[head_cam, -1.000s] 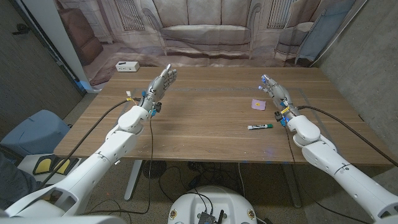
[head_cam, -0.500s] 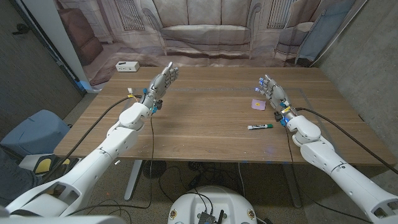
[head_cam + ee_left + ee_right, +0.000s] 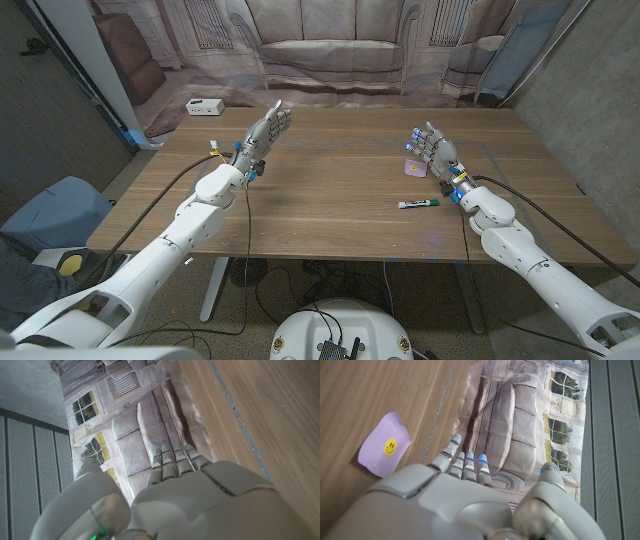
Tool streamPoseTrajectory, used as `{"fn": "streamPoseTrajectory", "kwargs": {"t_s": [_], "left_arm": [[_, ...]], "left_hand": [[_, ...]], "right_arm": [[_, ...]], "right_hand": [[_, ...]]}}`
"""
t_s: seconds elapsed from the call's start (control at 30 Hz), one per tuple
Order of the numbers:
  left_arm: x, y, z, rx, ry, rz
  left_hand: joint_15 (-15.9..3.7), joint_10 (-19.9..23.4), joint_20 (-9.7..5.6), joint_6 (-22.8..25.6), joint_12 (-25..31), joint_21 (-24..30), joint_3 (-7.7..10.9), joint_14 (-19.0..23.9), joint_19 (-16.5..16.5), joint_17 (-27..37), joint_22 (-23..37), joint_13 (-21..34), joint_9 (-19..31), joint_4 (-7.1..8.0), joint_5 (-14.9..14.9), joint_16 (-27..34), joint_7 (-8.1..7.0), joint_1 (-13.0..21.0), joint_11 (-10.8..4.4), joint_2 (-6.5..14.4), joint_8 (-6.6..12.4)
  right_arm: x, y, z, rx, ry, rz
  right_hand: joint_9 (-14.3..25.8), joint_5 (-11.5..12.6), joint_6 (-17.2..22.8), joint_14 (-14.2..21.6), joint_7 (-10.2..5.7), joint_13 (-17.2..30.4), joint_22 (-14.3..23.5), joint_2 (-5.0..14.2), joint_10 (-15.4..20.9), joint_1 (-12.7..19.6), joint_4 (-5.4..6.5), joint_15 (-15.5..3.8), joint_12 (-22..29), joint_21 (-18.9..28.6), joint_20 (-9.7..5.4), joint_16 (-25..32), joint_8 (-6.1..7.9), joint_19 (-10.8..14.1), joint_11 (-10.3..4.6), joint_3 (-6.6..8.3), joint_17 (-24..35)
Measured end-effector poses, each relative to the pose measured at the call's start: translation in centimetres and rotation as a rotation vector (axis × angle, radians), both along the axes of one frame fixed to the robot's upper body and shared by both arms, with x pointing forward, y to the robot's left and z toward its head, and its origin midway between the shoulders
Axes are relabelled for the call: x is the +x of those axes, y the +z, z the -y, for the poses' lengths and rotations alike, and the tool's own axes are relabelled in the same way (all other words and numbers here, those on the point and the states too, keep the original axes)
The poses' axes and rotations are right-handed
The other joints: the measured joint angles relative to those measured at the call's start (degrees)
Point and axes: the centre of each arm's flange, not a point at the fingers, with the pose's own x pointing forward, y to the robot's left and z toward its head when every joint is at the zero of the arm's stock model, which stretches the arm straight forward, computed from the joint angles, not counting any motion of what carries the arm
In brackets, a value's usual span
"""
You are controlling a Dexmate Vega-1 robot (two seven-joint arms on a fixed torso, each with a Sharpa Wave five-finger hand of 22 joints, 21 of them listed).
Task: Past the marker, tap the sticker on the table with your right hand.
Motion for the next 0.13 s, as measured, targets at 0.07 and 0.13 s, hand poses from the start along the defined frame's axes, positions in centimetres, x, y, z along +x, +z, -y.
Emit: {"fn": "streamPoseTrajectory", "kwargs": {"t_s": [0.07,0.13], "left_arm": [[-0.06,-0.01,0.0,-0.003,0.003,-0.001],[-0.21,-0.01,0.01,-0.004,0.005,-0.001]], "left_hand": [[0.0,0.0,0.0,0.0,0.0,0.0,0.0,0.0,0.0,0.0,0.0,0.0,0.0,0.0,0.0,0.0,0.0,0.0,0.0,0.0,0.0],[0.0,0.0,0.0,0.0,0.0,0.0,0.0,0.0,0.0,0.0,0.0,0.0,0.0,0.0,0.0,0.0,0.0,0.3,0.0,0.3,0.0]], "right_arm": [[0.07,0.1,0.06,0.001,0.002,0.0],[0.12,0.2,0.07,0.001,0.006,0.001]], "right_hand": [[0.0,0.0,0.0,0.0,0.0,0.0,0.0,0.0,0.0,0.0,0.0,0.0,0.0,0.0,0.0,0.0,0.0,0.0,0.0,0.0,0.0],[0.0,0.0,0.0,0.0,0.0,0.0,0.0,0.0,0.0,0.0,0.0,0.0,0.0,0.0,0.0,0.0,0.0,0.0,0.0,0.0,0.0]]}}
